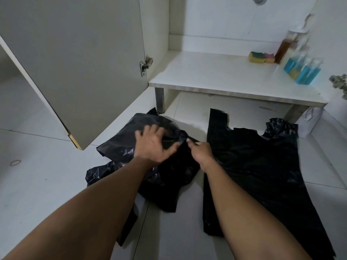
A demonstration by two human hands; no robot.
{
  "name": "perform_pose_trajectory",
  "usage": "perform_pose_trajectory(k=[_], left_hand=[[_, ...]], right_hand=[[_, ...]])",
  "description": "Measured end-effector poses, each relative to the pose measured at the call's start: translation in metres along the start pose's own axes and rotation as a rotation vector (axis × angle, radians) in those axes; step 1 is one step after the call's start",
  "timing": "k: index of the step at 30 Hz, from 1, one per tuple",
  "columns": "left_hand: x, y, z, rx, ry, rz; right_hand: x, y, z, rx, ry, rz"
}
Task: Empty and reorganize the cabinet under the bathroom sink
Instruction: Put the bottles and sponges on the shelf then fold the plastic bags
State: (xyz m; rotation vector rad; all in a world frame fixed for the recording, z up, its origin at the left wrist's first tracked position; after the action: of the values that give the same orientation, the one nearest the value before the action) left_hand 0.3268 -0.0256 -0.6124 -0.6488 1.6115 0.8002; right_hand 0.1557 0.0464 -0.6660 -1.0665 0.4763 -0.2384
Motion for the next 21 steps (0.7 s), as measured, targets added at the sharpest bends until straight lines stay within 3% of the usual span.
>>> perform_pose_trajectory(k=[2,5,9,11,16,18,21], left_hand=[[0.002,0.017,0.008,0.13,-0.13,-0.016],[0.009,0.027,0.013,0.137,-0.26,-0.142],[0.006,0.012,0.006,-0.001,-0.146,-0.15],[-0.005,-0.002,0.002,-0.143,-0.085,-0.095],[-0.05,-0.015,-0.014,-0.503,0.067,0.392],[-0.066,-0.009,-0.027,-0.527,0.153,0.617],[-0.081,0.008,-0.044,-0.397,0.308,0.853]], right_hand=[[0.0,-0.011,0.0,0.011,-0.032,-0.041],[0.0,-0.026,0.008,0.062,-0.1,-0.168],[-0.014,-0.047,0.016,0.016,-0.084,-0.189],[-0.021,-0.056,0.018,0.024,-0.171,-0.144],[-0.021,-0.085,0.024,0.001,-0.368,0.0],[-0.025,-0.101,0.024,-0.072,-0.315,-0.04],[-0.046,-0.12,0.013,-0.238,-0.122,-0.086]])
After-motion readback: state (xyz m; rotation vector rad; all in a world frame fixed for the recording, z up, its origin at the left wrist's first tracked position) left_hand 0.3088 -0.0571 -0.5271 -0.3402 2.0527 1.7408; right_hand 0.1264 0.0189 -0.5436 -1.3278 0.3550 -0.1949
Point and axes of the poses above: each hand's wrist, its own z-axis away from the middle knuckle, its own x-axis out of the palm, y = z × x, the point moved 3 cm from there along -z, towards the middle knuckle, and after that the axes turned 11 degrees about -y, right-handed, at the moved point
